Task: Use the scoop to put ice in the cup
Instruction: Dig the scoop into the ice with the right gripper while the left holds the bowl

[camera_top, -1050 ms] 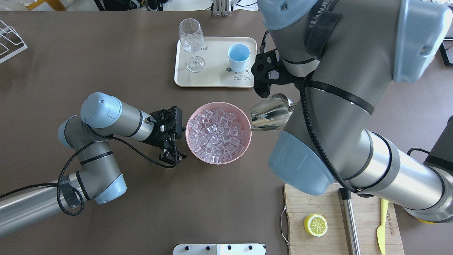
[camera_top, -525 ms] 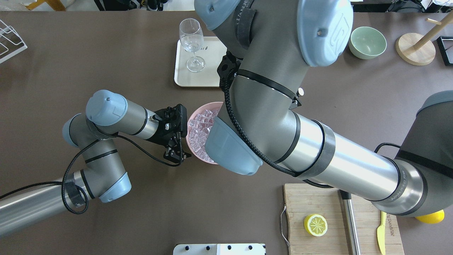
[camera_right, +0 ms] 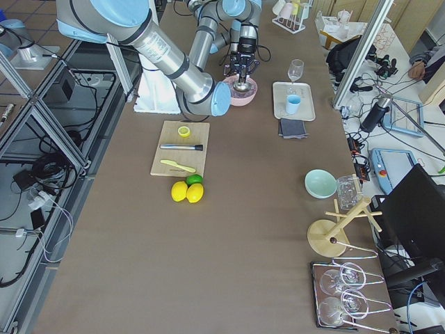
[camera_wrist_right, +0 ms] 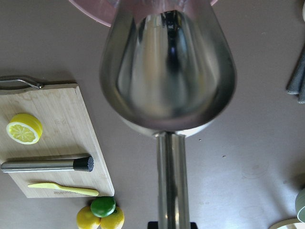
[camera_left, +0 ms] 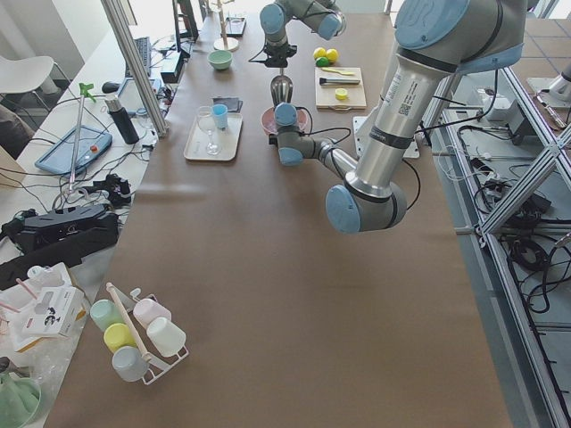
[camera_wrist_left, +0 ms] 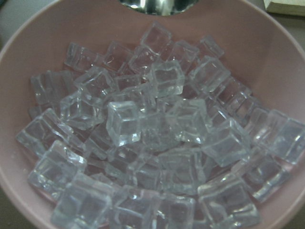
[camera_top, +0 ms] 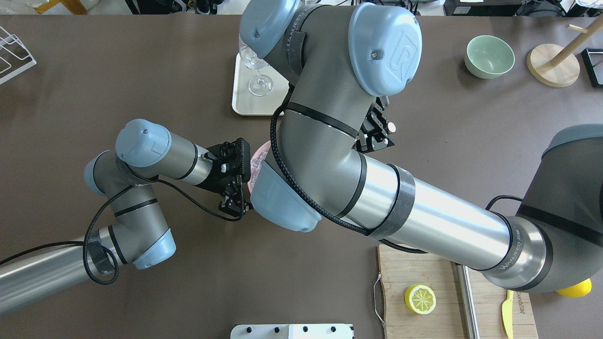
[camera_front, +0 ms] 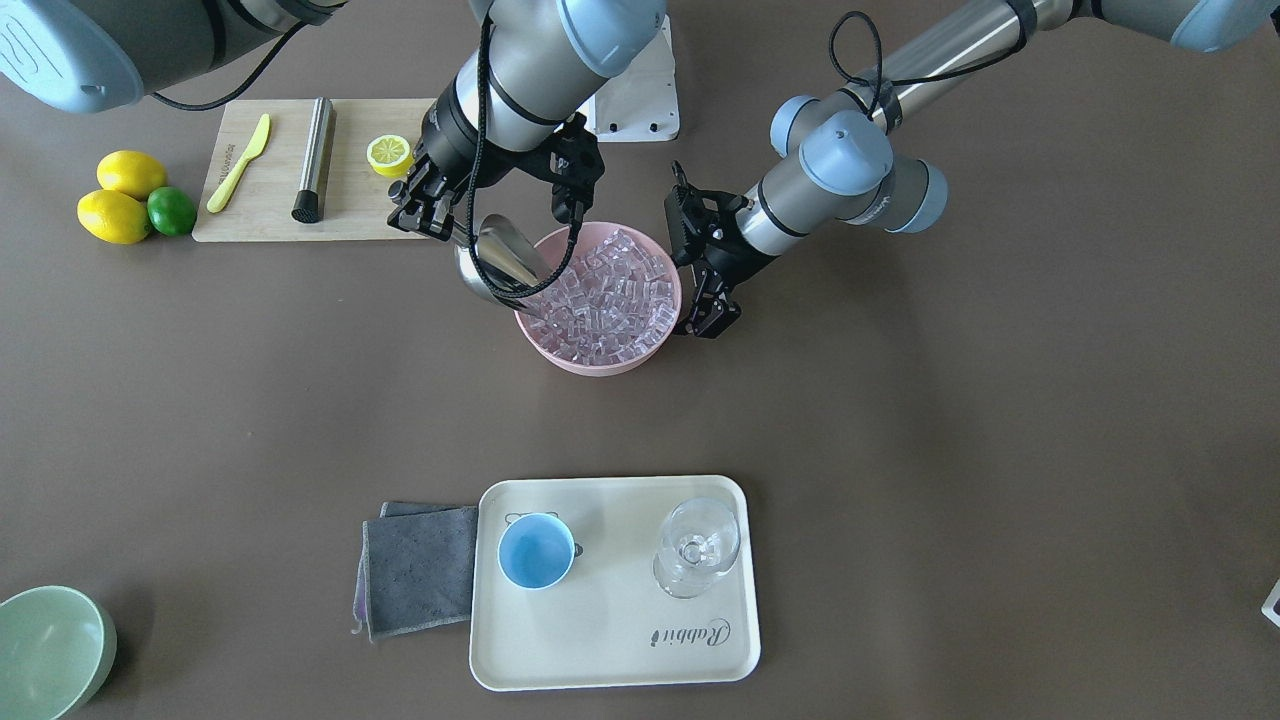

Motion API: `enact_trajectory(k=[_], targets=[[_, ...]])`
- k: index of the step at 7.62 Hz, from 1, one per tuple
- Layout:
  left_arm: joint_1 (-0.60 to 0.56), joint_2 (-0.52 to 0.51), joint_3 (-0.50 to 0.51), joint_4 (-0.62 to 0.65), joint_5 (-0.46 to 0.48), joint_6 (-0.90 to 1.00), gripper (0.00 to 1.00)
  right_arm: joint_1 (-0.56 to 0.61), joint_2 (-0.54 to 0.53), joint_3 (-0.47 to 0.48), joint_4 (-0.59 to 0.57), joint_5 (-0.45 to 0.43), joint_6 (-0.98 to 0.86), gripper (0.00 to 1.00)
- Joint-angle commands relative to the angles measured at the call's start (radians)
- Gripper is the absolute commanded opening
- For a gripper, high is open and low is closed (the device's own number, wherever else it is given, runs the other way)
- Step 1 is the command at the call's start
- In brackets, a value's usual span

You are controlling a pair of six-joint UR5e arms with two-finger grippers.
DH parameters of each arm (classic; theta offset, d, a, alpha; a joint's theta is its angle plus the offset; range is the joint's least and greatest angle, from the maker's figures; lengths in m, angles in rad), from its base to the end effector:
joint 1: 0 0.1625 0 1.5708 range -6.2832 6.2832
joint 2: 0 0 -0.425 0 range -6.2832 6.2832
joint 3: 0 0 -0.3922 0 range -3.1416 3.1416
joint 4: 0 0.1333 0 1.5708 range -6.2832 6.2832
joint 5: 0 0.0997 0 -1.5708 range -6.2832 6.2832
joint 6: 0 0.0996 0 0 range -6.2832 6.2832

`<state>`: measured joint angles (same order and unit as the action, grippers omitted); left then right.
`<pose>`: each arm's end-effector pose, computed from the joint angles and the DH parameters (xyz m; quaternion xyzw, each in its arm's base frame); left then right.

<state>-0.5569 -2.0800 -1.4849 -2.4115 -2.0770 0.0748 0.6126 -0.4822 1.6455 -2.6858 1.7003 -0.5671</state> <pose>0.5305 -0.4305 0.3037 0.4186 0.4390 0.5311 0.5916 -0.4514 -0.4644 0.0933 0.0111 -0.0681 -0.6903 0.7202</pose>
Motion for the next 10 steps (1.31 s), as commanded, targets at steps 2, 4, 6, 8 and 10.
enact_trajectory(k=[2,4,6,8,10], targets=[[0.0,0.0,0.0,-0.001,0.0,0.0,0.99,-0.057,0.002,-0.036,-0.002,-0.034,0.007,0.0],[0.0,0.0,0.0,-0.001,0.0,0.0,0.99,-0.079,0.004,-0.052,-0.002,-0.044,0.01,0.0],[0.0,0.0,0.0,-0.001,-0.001,0.002,0.99,-0.106,0.014,-0.084,0.004,-0.063,0.038,0.0],[0.0,0.0,0.0,-0.001,-0.002,0.002,0.99,-0.116,0.02,-0.101,0.02,-0.068,0.055,0.0],[0.0,0.0,0.0,0.0,-0.002,0.002,0.99,-0.117,0.024,-0.112,0.052,-0.07,0.056,0.0]])
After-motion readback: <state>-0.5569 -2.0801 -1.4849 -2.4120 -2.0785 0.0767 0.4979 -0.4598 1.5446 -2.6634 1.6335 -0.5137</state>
